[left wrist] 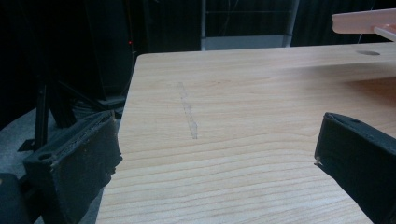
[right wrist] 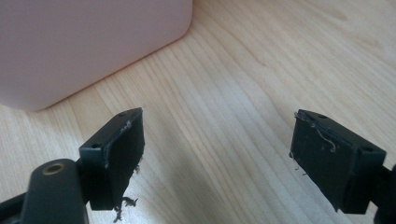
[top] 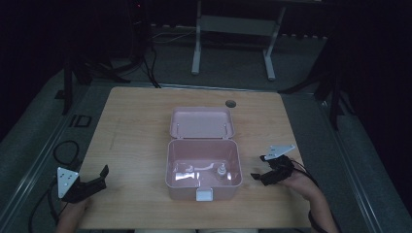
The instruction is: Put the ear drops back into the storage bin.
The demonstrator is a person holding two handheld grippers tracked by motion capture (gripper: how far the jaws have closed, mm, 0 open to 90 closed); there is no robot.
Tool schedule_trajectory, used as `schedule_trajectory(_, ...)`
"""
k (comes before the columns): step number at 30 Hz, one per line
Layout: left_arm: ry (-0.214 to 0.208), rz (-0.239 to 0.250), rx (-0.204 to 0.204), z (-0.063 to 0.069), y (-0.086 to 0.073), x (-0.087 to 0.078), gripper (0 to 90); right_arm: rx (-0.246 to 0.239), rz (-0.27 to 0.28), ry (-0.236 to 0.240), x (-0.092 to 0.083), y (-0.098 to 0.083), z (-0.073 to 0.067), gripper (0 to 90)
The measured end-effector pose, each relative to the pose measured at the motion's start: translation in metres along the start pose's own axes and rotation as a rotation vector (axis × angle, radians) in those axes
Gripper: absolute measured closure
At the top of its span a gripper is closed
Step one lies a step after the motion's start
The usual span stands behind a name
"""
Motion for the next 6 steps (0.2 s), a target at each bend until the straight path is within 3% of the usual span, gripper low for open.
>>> schedule_trajectory(6, 0.0, 0.0, 0.0, -0.0001, 0.0, 0.0, 0.4, 0.004, 0.009, -0.006, -0.001, -0.0016, 0.0016, 17.3)
Point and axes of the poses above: each handheld gripper's, and its own axes: x roughly forward along the jaws, y roughly out of its top, z roughly to its right, the point moved 5 cm from there along x, roughly forward along the jaws, and after that the axes turned 9 degrees about x, right-handed, at the moved point
